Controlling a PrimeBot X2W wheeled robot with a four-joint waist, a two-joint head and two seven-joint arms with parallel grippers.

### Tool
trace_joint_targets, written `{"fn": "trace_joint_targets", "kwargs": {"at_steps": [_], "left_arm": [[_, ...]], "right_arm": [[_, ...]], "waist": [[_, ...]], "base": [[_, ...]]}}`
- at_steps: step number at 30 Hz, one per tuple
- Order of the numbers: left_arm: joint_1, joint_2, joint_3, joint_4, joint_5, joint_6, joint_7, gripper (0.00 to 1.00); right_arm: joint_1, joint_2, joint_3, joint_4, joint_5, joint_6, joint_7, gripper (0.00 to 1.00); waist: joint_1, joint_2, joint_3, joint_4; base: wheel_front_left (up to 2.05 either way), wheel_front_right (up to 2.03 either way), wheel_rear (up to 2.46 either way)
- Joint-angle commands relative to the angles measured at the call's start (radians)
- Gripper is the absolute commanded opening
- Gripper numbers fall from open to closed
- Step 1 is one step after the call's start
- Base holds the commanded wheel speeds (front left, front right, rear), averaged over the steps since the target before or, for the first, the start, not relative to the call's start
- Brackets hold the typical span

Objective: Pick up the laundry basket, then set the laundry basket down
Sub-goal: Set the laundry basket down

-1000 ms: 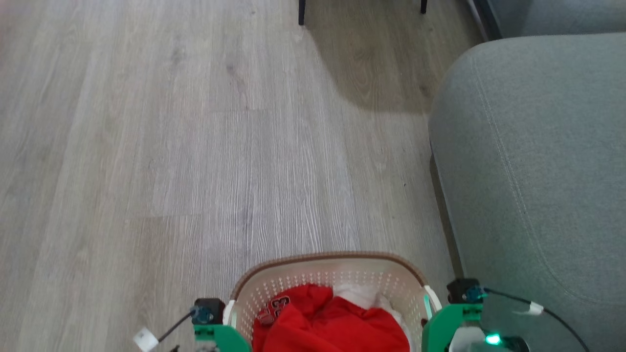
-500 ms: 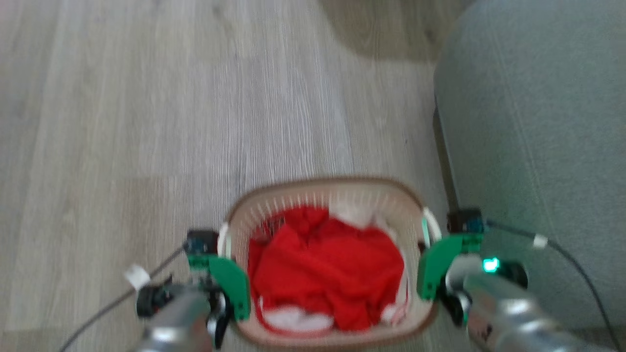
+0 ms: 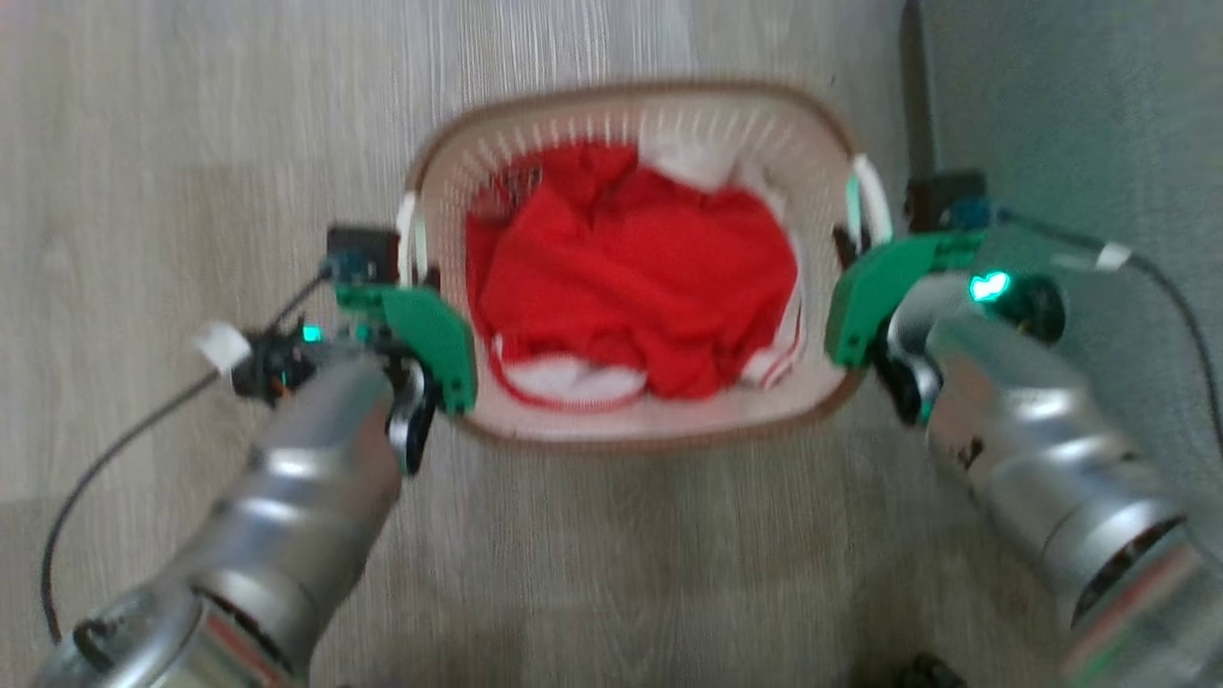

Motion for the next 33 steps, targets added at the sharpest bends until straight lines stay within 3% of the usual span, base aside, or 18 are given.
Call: {"fn": "trace_joint_targets", "kwargs": {"at_steps": [1, 12, 33], "left_arm": [[-0.038, 0.036, 0.019, 0.008, 0.014, 0.017, -0.011, 0.00], [-0.192, 0.035, 0.022, 0.014, 0.037, 0.028, -0.032, 0.00], [-0.249, 0.030, 0.033, 0.010, 0.058, 0.040, -0.039, 0.00]], "right_arm": [[-0.032, -0.018, -0.012, -0.007, -0.021, -0.002, -0.024, 0.00], [-0.160, -0.033, -0.119, -0.007, -0.143, -0.002, -0.026, 0.00], [-0.196, -0.013, -0.326, -0.007, -0.370, -0.002, -0.026, 0.00]], "waist": [[-0.0004, 0.0000, 0.124, 0.008], [-0.0004, 0.0000, 0.333, 0.011], [-0.0004, 0.0000, 0.439, 0.022]], "base": [[0.00, 0.00, 0.00], [0.00, 0.00, 0.00], [0.00, 0.00, 0.00]]}}
